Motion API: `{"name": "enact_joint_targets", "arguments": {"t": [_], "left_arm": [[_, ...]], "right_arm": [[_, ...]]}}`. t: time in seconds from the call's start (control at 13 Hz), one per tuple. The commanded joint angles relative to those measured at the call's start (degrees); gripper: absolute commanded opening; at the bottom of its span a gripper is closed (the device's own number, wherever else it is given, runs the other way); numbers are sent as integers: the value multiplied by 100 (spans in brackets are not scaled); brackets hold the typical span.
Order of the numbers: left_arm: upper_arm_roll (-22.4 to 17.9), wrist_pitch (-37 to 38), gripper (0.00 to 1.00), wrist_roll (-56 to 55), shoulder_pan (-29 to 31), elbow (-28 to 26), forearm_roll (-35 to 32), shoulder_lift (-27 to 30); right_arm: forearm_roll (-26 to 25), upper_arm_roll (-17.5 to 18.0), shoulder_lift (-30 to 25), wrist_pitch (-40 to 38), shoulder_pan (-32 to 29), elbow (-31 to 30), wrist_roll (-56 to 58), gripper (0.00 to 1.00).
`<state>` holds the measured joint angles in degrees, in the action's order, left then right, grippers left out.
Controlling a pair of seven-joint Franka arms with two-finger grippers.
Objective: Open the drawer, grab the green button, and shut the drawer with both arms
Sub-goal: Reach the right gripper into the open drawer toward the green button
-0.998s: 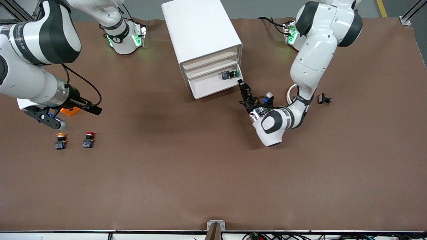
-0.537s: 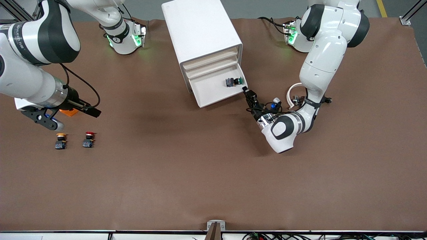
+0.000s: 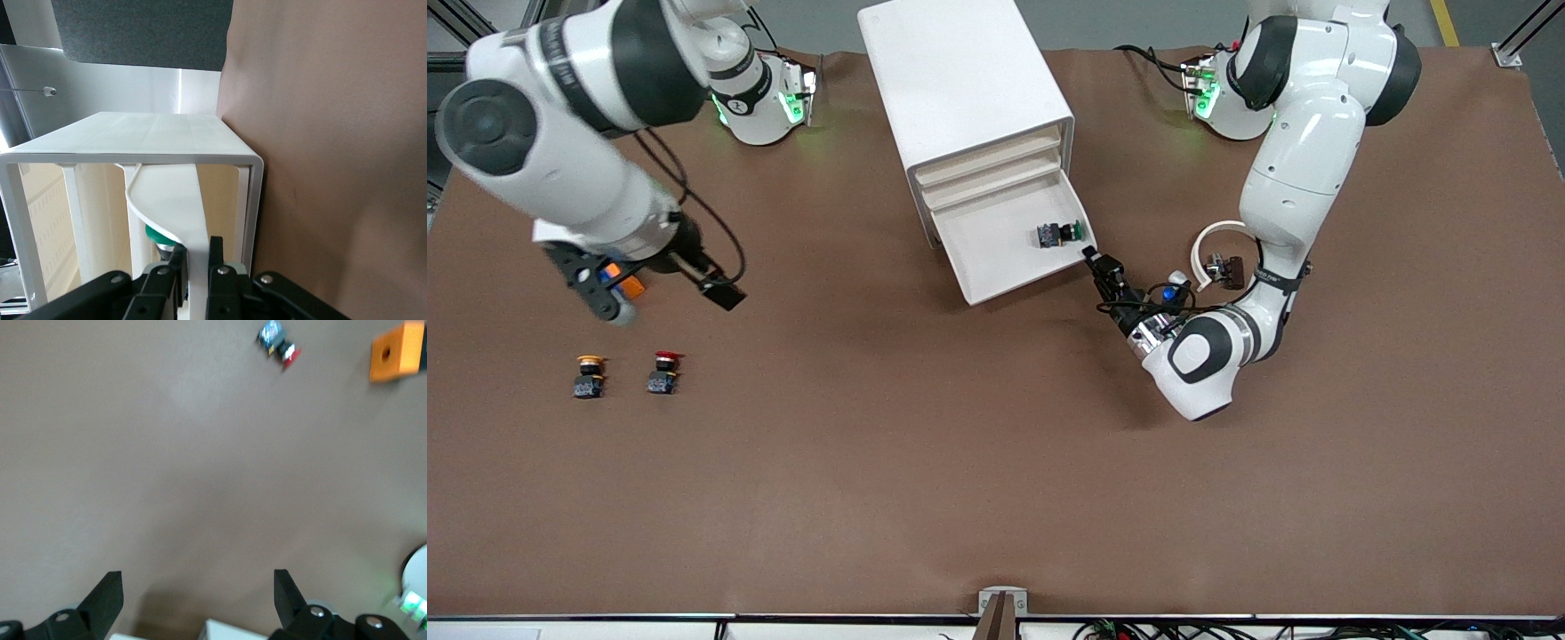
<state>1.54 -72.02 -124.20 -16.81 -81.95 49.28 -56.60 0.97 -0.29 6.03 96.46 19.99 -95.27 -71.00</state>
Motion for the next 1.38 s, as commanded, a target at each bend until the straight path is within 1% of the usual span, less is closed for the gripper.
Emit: {"name": "enact_joint_targets", "arguments": {"t": [0.0,0.08,0.15,0.31,0.38,0.46,0.54,0.77,0.84,1.0,1.15,1.23,1.3], "left_arm": [[-136,127,16,-60,99,91,-173,71],[-136,127,17,-60,99,100,-182,71],[-136,127,18,-60,99,100,-173,71],[-136,127,38,-34,99,100,-173,62],[-136,118,58,-16,99,100,-173,53],[-136,126,85,-8,99,100,-165,53],[-127,127,100,-7,99,100,-156,62],[-119,127,100,-16,125,109,-129,97],[-92,153,100,-8,160,109,-138,106],[-66,371,100,-7,178,214,-121,141],[-75,460,100,10,205,302,-156,280],[-92,478,100,54,213,364,-164,360],[-66,539,100,150,213,460,-339,413]], "right_arm": [[18,-59,82,319,609,209,-1550,100],[26,-59,109,547,794,254,-2192,100],[35,-50,100,636,996,272,-2555,100],[184,-59,109,637,1409,342,-3102,100],[159,-59,135,646,1663,351,-3408,100],[176,-68,196,655,1788,403,-3716,100],[219,-59,353,655,1859,578,-3945,100],[211,-59,1099,655,2184,1114,-4360,100],[202,-59,1433,655,2324,1359,-4396,100],[220,-59,2022,664,2456,1877,-4815,100],[281,-59,2349,777,2544,2134,-5080,100],[377,-59,2394,969,2580,2135,-5160,100],[456,-59,2429,1084,2606,2135,-5195,100]]}}
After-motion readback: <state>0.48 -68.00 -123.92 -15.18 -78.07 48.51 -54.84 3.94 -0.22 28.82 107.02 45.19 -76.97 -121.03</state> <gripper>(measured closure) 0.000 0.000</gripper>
